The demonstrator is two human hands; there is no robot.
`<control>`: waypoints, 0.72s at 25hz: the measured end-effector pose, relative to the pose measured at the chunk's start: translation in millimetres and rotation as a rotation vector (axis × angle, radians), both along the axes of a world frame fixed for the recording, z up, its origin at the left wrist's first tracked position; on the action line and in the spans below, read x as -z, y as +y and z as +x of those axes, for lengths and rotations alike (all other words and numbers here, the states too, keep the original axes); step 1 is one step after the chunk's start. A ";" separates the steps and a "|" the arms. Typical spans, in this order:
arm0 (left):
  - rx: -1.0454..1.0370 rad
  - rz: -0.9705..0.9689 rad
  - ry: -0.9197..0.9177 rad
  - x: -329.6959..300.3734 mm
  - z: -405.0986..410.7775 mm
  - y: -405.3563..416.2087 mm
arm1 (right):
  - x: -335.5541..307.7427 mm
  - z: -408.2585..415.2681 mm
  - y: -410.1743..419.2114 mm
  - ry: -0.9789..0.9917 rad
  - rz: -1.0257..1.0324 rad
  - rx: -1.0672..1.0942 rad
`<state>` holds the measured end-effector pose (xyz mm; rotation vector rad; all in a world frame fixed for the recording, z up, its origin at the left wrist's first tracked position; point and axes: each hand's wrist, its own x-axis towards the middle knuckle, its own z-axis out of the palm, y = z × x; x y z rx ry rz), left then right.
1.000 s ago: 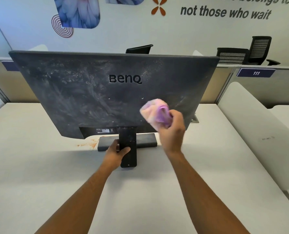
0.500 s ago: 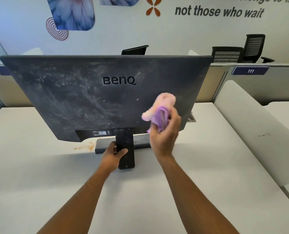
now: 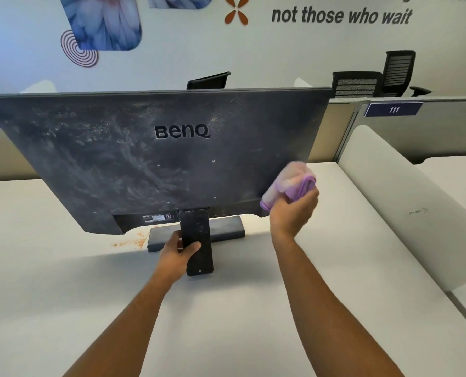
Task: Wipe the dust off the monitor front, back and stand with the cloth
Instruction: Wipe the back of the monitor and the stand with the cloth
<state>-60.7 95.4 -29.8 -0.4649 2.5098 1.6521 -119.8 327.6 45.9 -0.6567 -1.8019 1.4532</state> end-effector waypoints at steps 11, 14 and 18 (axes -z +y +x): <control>0.002 -0.020 0.006 2.3 1.0 -0.3 | -61.2 12.2 -42.3 0.372 0.181 -0.067; 0.005 -0.026 0.007 2.6 0.3 -0.2 | -52.1 11.2 -49.6 0.370 0.533 -0.074; 0.001 -0.034 -0.003 3.7 -1.3 -0.7 | -4.9 9.3 -33.7 0.082 0.391 -0.081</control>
